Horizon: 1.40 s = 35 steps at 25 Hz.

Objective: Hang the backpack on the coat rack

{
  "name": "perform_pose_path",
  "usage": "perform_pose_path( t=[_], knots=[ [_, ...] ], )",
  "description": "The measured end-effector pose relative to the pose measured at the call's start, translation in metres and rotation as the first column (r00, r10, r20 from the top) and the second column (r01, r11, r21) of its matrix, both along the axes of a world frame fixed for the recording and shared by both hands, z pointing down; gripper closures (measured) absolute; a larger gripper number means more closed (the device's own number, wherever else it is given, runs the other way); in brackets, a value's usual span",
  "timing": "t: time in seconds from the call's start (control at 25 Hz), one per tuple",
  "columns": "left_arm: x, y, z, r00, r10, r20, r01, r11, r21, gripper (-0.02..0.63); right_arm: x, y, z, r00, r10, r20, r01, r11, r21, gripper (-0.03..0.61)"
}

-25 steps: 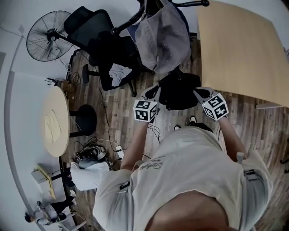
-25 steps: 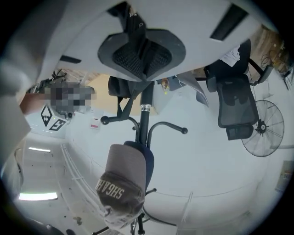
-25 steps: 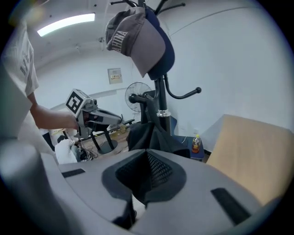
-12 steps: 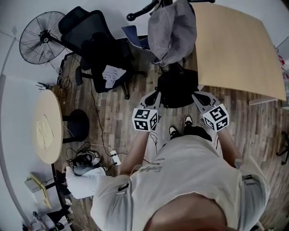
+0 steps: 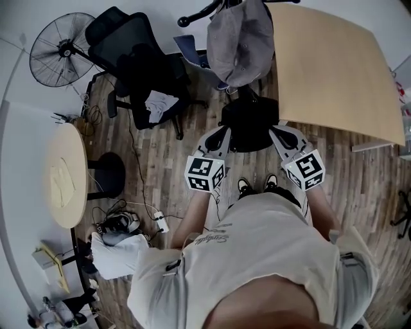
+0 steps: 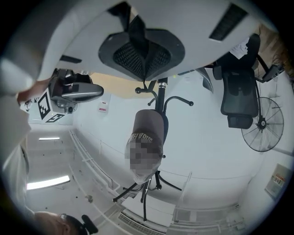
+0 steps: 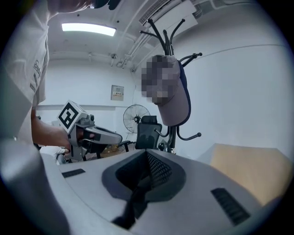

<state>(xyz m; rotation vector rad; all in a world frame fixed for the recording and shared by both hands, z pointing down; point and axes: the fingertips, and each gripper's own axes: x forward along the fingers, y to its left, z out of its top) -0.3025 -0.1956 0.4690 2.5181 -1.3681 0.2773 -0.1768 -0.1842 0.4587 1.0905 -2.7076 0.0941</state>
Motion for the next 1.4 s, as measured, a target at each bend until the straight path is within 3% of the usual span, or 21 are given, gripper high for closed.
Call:
perform_pose_path(
  t=[0.2, 0.56, 0.96, 1.4],
  knots=[
    [0.009, -0.010, -0.016, 0.999, -0.042, 0.003, 0.042, 0.998, 0.041, 0.588, 0.007, -0.014, -0.030, 0.998, 0.006, 0.062, -0.010, 0.998, 0.065, 0.584],
    [0.027, -0.005, -0.023, 0.995, -0.040, 0.089, 0.032, 0.995, 0.089, 0.588, 0.030, -0.012, -0.026, 0.996, 0.015, 0.085, -0.018, 0.999, 0.034, 0.584],
    [0.028, 0.005, -0.016, 0.992, -0.092, 0.084, 0.087, 0.994, 0.061, 0.588, 0.031, -0.018, -0.025, 0.991, -0.024, 0.128, 0.020, 0.999, 0.033, 0.584],
    [0.020, 0.007, -0.011, 0.989, -0.120, 0.086, 0.116, 0.992, 0.041, 0.588, 0.028, -0.021, -0.017, 0.992, -0.049, 0.112, 0.048, 0.999, 0.015, 0.584]
  ],
)
